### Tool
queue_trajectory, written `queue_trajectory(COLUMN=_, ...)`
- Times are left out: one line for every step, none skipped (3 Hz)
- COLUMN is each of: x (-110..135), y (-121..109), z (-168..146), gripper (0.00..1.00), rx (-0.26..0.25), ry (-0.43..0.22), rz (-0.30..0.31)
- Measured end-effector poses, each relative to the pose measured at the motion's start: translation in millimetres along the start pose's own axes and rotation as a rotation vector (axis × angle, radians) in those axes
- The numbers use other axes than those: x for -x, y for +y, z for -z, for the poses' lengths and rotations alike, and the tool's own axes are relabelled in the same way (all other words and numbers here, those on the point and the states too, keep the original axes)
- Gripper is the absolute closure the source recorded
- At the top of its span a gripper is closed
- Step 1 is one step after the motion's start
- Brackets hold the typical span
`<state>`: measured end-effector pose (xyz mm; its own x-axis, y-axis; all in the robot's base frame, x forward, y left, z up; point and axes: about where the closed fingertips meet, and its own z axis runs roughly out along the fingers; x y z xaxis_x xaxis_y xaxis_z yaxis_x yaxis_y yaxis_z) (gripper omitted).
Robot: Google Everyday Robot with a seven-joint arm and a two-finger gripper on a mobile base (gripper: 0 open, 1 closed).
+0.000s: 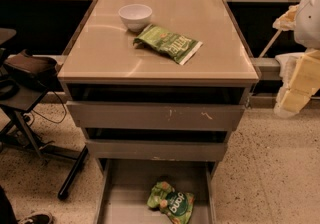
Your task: Pick green rice chip bag from bottom drawer and place on counter
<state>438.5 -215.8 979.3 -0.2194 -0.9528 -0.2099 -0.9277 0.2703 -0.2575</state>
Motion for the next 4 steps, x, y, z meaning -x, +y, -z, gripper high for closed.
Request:
queue_trajectory(x=0.0, y=0.0, z=0.0, gripper=0.0, rx=0.0, ry=0.0, rz=0.0)
queue_trajectory(x=-5.4, y=0.6, z=-8.3, gripper=0.0, rx=0.003, ry=-0.017, rz=-0.012)
queue_trajectory(x=-39.9, y=7.7, z=-62.1, gripper=0.0, rx=0.043, ry=-0.051, rz=-0.09)
queue_trajectory(x=-77.2, y=11.4, z=-141.6, gripper=0.0, rx=0.077, ry=-0.039, rz=-0.201)
